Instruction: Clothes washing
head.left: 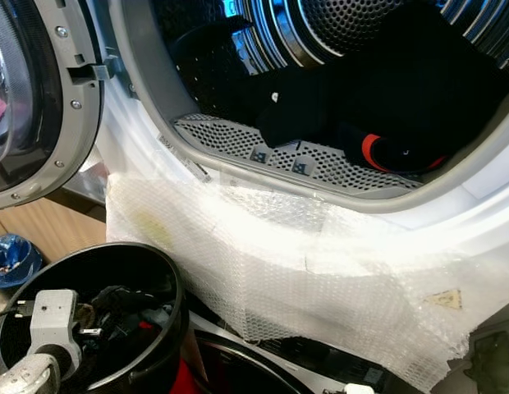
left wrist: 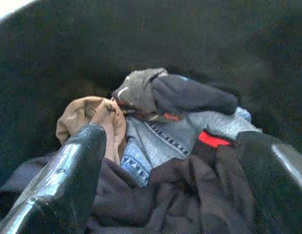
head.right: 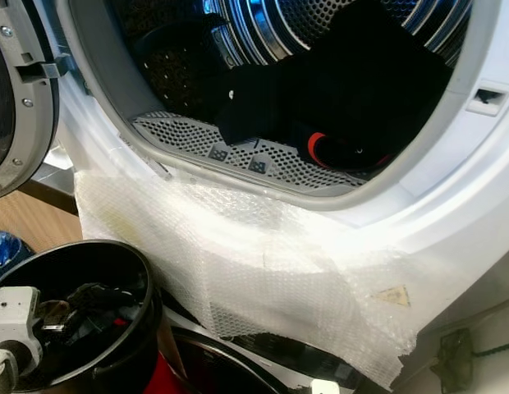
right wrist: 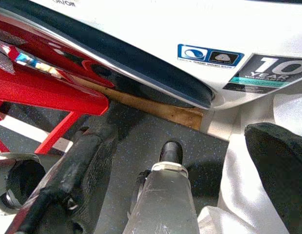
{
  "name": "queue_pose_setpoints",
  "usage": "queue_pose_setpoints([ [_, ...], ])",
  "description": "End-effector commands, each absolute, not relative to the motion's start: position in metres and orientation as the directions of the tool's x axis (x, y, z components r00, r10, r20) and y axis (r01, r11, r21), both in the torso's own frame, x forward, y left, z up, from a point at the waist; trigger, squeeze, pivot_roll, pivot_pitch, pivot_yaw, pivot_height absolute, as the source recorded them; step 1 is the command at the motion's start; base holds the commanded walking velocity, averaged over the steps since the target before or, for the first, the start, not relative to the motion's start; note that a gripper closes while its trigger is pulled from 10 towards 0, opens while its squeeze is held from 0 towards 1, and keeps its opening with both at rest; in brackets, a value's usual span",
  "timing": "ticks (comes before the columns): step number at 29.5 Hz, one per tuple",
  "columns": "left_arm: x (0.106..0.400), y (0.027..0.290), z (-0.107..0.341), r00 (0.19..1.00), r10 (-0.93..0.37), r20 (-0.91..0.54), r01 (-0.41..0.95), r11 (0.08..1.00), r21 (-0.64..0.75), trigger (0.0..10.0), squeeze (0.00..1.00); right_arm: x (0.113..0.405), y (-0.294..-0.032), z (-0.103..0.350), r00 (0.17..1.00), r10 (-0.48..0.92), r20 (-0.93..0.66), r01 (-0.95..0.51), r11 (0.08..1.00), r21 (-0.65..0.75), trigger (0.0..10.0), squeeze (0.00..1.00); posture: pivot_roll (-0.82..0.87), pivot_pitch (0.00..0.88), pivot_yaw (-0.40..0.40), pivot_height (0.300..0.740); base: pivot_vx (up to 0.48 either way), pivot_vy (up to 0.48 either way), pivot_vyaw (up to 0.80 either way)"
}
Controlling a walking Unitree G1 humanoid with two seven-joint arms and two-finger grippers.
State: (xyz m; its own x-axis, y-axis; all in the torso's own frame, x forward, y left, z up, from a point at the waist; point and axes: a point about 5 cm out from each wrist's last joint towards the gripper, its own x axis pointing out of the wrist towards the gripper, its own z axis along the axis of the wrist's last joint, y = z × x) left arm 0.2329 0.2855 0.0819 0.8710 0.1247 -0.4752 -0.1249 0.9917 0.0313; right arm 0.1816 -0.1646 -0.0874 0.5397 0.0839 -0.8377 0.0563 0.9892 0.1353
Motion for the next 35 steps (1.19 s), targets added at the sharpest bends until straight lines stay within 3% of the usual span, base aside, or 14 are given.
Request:
queue_pose_setpoints([
  [1, 0.233, 0.289, 0.08, 0.851, 0.134, -0.507, -0.14, 0.99, 0.026, 10.0, 0.0, 0.182, -0.166, -0.087, 0.538, 0.081, -0.839, 0.053, 0.99, 0.13, 10.0, 0.0, 0.07, 0.077, -0.044, 0.74, 0.0, 0.0, 0.0],
  [3, 0.236, 0.292, 0.079, 0.827, 0.131, -0.547, -0.153, 0.988, 0.006, 10.0, 0.0, 0.182, -0.168, -0.087, 0.539, 0.078, -0.839, 0.053, 0.991, 0.126, 10.0, 0.0, 0.07, 0.074, -0.048, 0.74, 0.0, 0.0, 0.0],
  [4, 0.236, 0.291, 0.077, 0.802, 0.12, -0.585, -0.154, 0.988, -0.008, 10.0, 1.0, 0.182, -0.169, -0.087, 0.539, 0.076, -0.839, 0.052, 0.991, 0.123, 10.0, 0.0, 0.07, 0.075, -0.051, 0.74, 0.0, 0.0, 0.0],
  [19, 0.232, 0.283, 0.076, 0.703, 0.02, -0.711, -0.083, 0.995, -0.055, 10.0, 1.0, 0.187, -0.168, -0.085, 0.544, 0.083, -0.835, 0.032, 0.992, 0.119, 10.0, 0.0, 0.08, 0.055, -0.048, 0.74, 0.0, 0.0, 0.0],
  [20, 0.231, 0.283, 0.076, 0.686, 0.017, -0.728, -0.08, 0.995, -0.052, 10.0, 0.91, 0.188, -0.167, -0.084, 0.545, 0.086, -0.834, 0.026, 0.992, 0.12, 10.0, 0.0, 0.08, 0.055, -0.048, 0.74, 0.0, 0.0, 0.0],
  [21, 0.231, 0.283, 0.076, 0.686, 0.017, -0.728, -0.08, 0.995, -0.052, 10.0, 0.91, 0.188, -0.167, -0.084, 0.545, 0.086, -0.834, 0.026, 0.992, 0.12, 10.0, 0.0, 0.08, 0.055, -0.048, 0.74, 0.0, 0.0, 0.0],
  [22, 0.229, 0.283, 0.076, 0.666, 0.005, -0.746, -0.069, 0.996, -0.055, 10.0, 0.0, 0.189, -0.166, -0.084, 0.546, 0.092, -0.833, 0.017, 0.993, 0.12, 10.0, 0.0, 0.09, 0.054, -0.046, 0.74, 0.0, 0.0, 0.0],
  [32, 0.208, 0.292, 0.065, 0.523, 0.064, -0.85, 0.004, 0.997, 0.078, 10.0, 0.0, 0.191, -0.164, -0.083, 0.545, 0.098, -0.832, 0.0, 0.993, 0.117, 10.0, 0.0, 0.09, 0.044, -0.03, 0.74, 0.0, 0.0, 0.0],
  [35, 0.21, 0.288, 0.059, 0.512, 0.049, -0.858, -0.006, 0.999, 0.053, 10.0, 0.0, 0.191, -0.164, -0.083, 0.544, 0.099, -0.833, -0.001, 0.993, 0.117, 10.0, 0.0, 0.09, 0.044, -0.03, 0.74, 0.0, 0.0, 0.0],
])
